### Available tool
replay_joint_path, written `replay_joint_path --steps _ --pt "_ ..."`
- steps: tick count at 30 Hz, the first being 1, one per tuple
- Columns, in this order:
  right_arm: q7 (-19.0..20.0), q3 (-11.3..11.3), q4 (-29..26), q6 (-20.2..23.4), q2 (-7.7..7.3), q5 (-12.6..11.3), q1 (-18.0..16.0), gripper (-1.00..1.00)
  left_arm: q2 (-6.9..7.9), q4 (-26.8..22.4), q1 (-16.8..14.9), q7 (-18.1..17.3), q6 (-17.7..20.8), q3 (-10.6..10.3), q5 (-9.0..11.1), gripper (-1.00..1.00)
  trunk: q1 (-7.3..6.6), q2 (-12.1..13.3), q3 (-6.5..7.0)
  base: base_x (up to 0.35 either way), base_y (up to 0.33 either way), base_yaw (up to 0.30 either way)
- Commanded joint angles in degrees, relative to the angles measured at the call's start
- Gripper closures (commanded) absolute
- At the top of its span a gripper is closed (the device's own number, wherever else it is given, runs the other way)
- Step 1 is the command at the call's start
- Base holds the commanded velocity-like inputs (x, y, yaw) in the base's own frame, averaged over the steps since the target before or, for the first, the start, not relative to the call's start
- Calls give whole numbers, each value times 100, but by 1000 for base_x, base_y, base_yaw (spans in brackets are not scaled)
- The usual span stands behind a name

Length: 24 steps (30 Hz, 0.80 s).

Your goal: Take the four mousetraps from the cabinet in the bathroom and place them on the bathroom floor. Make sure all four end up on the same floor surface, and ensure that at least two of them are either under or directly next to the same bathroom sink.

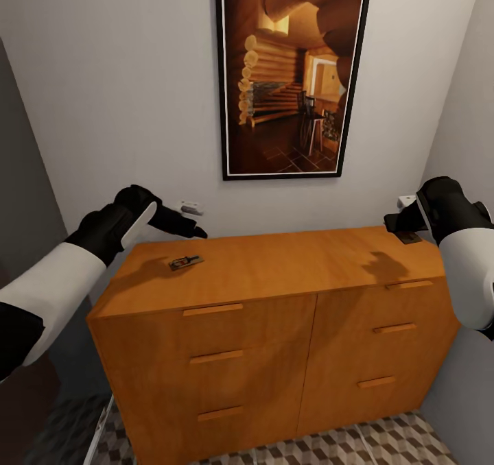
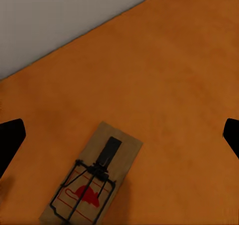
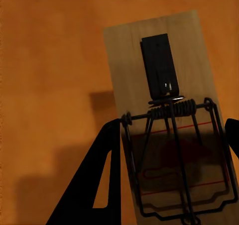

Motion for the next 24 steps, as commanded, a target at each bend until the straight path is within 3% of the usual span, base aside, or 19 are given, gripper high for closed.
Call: replay_joint_path --steps 1,17,24 --pt "57 -29 -6 14 4 53 -4 100 10 0 -8 -47 5 -17 -37 -100 -1 -3 -7 0 0 0" --pt "81 -29 -6 14 4 51 -4 100 -5 -53 -14 -61 5 -71 -52 -100 -1 -3 -7 0 0 0" --pt "77 -38 -10 14 -1 61 -4 100 -44 -47 -14 -88 5 -609 -27 -100 -1 -3 -7 0 0 0"
